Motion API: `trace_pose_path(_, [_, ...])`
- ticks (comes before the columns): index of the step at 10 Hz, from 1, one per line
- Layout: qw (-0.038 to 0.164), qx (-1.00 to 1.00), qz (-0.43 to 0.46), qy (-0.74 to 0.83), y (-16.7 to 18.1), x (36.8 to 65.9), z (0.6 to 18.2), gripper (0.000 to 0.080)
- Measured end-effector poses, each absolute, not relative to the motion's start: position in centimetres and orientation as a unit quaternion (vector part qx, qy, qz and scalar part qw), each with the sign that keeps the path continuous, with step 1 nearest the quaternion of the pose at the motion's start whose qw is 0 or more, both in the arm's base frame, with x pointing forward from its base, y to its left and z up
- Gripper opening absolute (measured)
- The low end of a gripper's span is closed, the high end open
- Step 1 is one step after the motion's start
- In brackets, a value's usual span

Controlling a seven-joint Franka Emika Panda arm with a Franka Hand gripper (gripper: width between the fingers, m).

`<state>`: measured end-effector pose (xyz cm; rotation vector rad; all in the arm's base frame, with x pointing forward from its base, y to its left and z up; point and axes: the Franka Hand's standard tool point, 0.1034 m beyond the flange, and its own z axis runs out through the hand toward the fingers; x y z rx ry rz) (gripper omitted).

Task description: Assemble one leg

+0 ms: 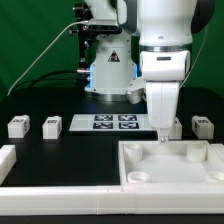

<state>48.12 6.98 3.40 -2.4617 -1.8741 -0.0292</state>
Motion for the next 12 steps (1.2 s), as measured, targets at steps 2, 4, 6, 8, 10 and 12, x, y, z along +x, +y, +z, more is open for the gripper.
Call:
trace_pose_path(2, [0.029, -0.890, -0.023, -0.454, 7.3, 46.9, 2.9, 0.0649])
trace_pose_path(4, [0.038, -0.947, -0.025, -0.319, 8.0, 46.9, 3.1, 0.0649])
trace_pose_path(6, [0.047, -0.980, -0.021, -0.195, 8.9, 46.8, 3.3, 0.0649])
trace_pose_path(8, [0.052, -0.993, -0.018, -0.104, 10.2, 46.7, 3.8, 0.0649])
trace_pose_path(10, [0.054, -0.995, -0.016, -0.086, 12.3, 46.3, 3.9, 0.0649])
trace_pose_path(12, [0.056, -0.995, -0.015, -0.078, 14.4, 45.6, 3.8, 0.0649])
